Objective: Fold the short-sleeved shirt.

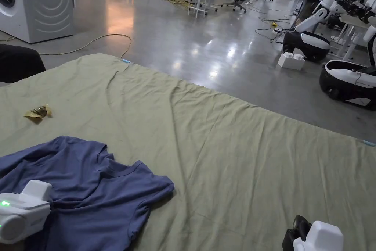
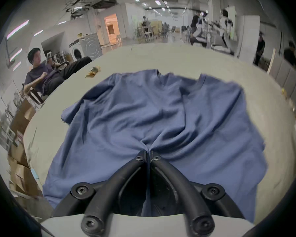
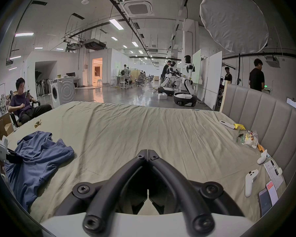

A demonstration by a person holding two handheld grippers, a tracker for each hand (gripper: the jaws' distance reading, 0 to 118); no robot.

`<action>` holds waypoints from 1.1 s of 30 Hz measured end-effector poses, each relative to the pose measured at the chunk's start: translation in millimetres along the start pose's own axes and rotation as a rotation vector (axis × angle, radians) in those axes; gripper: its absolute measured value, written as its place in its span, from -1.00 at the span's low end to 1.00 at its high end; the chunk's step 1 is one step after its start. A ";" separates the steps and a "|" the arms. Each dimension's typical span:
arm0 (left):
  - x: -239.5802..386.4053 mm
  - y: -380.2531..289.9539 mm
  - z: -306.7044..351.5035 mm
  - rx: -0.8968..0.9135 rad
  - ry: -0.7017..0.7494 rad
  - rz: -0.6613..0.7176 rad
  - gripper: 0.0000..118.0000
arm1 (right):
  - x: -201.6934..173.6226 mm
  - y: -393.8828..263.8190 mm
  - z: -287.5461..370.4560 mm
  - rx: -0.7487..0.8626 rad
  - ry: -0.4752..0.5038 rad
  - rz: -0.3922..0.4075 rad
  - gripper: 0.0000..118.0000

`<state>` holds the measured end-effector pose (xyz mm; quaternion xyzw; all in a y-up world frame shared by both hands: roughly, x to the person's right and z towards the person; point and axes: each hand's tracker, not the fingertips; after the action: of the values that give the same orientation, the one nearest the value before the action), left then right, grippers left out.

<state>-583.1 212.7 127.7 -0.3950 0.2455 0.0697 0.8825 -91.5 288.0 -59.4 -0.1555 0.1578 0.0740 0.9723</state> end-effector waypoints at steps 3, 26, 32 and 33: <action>-12.1 13.0 23.7 0.078 -0.034 0.084 -0.96 | 1.5 2.2 1.5 0.007 0.004 -0.006 -0.99; 142.6 191.4 203.3 0.613 -0.386 -0.051 -0.96 | 75.4 32.6 44.6 0.135 -0.080 -0.071 -0.99; 236.4 200.6 220.2 0.641 -0.541 -0.112 -0.96 | 112.4 30.8 60.1 0.151 -0.147 -0.104 -0.99; 252.3 200.3 221.0 0.635 -0.581 -0.113 -0.96 | 118.2 30.2 62.6 0.151 -0.157 -0.109 -0.99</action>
<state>-343.6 492.2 -3.0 -0.0808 -0.0261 0.0505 0.9951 31.4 348.0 -50.3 -0.0837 0.0777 0.0209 0.9932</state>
